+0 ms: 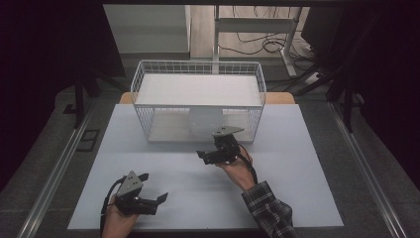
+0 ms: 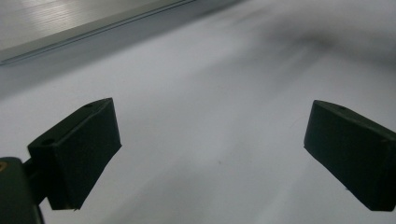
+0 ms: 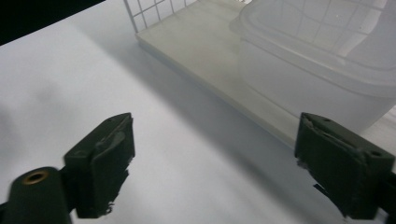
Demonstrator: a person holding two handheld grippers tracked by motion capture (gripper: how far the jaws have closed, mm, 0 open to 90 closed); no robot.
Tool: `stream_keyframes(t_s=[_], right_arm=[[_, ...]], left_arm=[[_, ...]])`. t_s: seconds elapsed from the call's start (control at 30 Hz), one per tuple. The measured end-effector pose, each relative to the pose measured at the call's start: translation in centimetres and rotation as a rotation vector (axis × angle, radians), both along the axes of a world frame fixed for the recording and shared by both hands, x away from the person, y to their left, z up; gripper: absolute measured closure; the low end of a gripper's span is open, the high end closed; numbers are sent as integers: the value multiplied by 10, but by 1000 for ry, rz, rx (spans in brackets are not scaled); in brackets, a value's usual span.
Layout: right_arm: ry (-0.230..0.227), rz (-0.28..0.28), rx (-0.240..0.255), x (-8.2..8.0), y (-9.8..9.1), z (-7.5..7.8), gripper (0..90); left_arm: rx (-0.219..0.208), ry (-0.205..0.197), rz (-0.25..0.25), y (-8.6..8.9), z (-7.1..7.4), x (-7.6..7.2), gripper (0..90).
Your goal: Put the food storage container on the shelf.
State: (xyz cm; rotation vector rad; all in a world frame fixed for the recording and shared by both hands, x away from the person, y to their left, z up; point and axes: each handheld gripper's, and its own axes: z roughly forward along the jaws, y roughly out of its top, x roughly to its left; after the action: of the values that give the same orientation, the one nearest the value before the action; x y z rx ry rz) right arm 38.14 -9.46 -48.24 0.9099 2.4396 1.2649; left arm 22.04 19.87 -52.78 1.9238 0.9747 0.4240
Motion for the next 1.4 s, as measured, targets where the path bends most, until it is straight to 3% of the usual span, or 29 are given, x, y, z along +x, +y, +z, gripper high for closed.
stream_keyframes(t_s=[0.13, 0.43, 0.77, 1.13, 1.4], right_arm=[[-2, 11, -6, -6, -4, 2, 56], [12, 22, 33, -19, -15, 10, 37], [-13, 20, 24, -37, -28, 15, 22], [-34, 3, 9, -53, -44, 12, 7], [-25, -5, -1, -63, -54, 7, 3]], left_arm=[[3, 8, -2, 0, 0, 1, 33], [3, 7, 16, 3, 1, 1, 26], [11, 9, 17, 2, 1, 1, 27], [17, 12, 13, 1, 0, 1, 26], [30, 15, 7, 0, -1, 1, 21]])
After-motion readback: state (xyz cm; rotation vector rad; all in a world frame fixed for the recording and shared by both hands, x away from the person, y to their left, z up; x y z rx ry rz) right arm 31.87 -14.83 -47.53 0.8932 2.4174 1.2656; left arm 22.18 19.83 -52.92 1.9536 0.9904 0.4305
